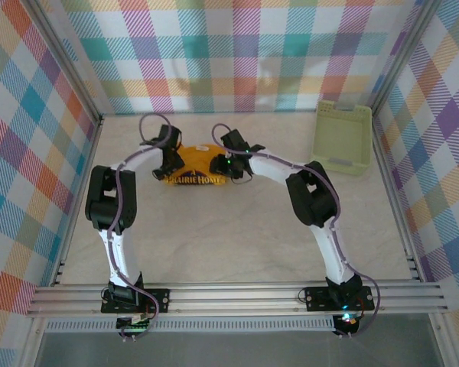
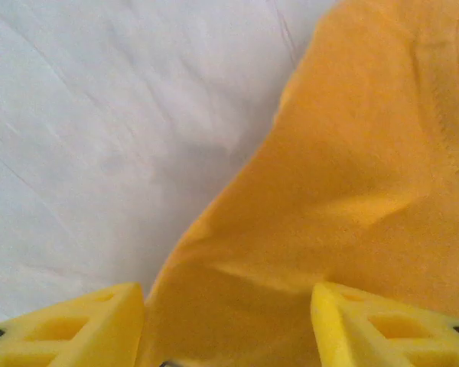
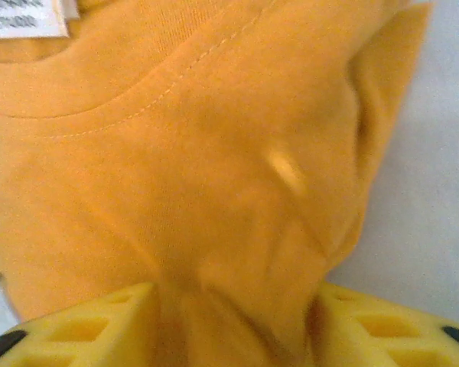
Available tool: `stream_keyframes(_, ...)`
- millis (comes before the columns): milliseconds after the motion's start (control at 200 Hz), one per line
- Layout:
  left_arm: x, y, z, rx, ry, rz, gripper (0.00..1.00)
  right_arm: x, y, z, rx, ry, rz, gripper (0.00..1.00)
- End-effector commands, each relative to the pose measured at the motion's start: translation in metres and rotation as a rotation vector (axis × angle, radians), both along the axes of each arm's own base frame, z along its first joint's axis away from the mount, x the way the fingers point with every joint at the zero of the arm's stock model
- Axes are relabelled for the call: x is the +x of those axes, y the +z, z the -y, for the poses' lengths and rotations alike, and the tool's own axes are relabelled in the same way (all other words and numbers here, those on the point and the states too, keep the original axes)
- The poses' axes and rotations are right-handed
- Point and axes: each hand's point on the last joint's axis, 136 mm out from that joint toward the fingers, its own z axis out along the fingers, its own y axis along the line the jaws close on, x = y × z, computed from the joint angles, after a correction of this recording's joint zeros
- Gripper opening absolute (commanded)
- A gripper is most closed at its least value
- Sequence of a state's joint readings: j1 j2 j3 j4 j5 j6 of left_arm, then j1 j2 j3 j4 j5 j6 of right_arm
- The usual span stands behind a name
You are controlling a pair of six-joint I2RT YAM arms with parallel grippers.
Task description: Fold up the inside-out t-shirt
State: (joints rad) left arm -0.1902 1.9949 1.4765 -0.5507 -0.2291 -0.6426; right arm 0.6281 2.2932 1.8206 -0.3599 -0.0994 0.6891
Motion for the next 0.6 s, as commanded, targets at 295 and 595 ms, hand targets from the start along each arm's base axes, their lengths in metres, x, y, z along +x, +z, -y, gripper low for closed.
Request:
stream_keyframes(295, -0.064, 0.056, 0.093, 0.074, -0.227, 0.001, 0.84, -0.047, 0.076, 0.070, -0.059, 0.027, 0.099, 0.76)
stream_keyframes(595, -0.042, 0.011, 0.197, 0.209, -0.481, -0.059, 0.88, -0.135, 0.056, 0.159, -0.186, -0.080, 0.104, 0.79)
